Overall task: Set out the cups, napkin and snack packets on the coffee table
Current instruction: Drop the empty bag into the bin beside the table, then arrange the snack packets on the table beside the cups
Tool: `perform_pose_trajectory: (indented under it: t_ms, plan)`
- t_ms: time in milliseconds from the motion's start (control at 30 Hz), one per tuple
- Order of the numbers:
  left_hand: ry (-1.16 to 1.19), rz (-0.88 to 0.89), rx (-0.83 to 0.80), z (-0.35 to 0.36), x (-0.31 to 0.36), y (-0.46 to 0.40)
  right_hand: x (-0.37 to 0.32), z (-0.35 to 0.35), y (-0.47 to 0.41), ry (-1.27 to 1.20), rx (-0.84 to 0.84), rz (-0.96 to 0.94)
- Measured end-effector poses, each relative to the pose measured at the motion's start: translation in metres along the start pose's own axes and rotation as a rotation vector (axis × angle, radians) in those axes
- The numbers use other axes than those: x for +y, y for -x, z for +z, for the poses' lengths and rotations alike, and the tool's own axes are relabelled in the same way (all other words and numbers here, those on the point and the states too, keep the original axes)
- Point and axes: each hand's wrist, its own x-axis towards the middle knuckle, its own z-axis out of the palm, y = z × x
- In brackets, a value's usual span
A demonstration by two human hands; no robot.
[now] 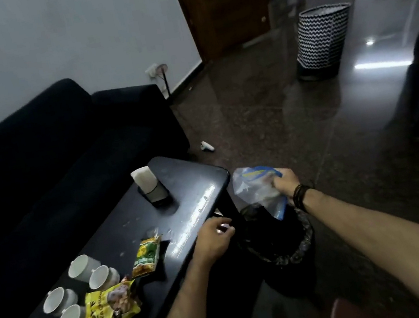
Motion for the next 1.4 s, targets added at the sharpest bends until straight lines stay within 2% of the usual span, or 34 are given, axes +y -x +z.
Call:
perform_pose_trajectory:
  t_ms: [100, 233, 500, 600, 700, 833, 967, 1200, 1300, 1400]
  plan:
    - [-0.063, -0.03, -0.115, 0.026, -0.014, -0.015, 0.034, -0.005, -0.012, 0.225, -0.017, 0.031]
    - [-0.065, -0.065, -0.182, 0.054, -0.036, -0.03, 0.078, 0.005, -0.028, 0.499, -0.095, 0.088]
    - [-0.047, -0.139, -0.268, 0.086, -0.084, -0.06, 0.133, 0.049, -0.075, 0.737, -0.129, 0.137]
    - [-0.056, -0.147, -0.301, 0.093, -0.096, -0.067, 0.144, 0.059, -0.085, 0.954, -0.269, 0.196]
    - [-0.073, -0.148, -0.348, 0.097, -0.102, -0.073, 0.161, 0.075, -0.087, 1.159, -0.315, 0.165]
    - [-0.061, -0.177, -0.357, 0.097, -0.108, -0.077, 0.182, 0.089, -0.077, 1.39, -0.533, 0.126]
    - [-0.067, -0.181, -0.34, 0.092, -0.109, -0.077, 0.181, 0.088, -0.069, 1.281, -0.476, -0.028]
    - [-0.084, -0.198, -0.297, 0.057, -0.092, -0.062, 0.13, 0.083, -0.065, 1.126, -0.362, -0.316]
    - [-0.082, -0.2, -0.213, 0.034, -0.084, -0.047, 0.106, 0.082, -0.059, 1.095, -0.269, -0.432]
    - [-0.081, -0.178, -0.142, 0.009, -0.079, -0.031, 0.08, 0.093, -0.052, 0.947, -0.16, -0.511]
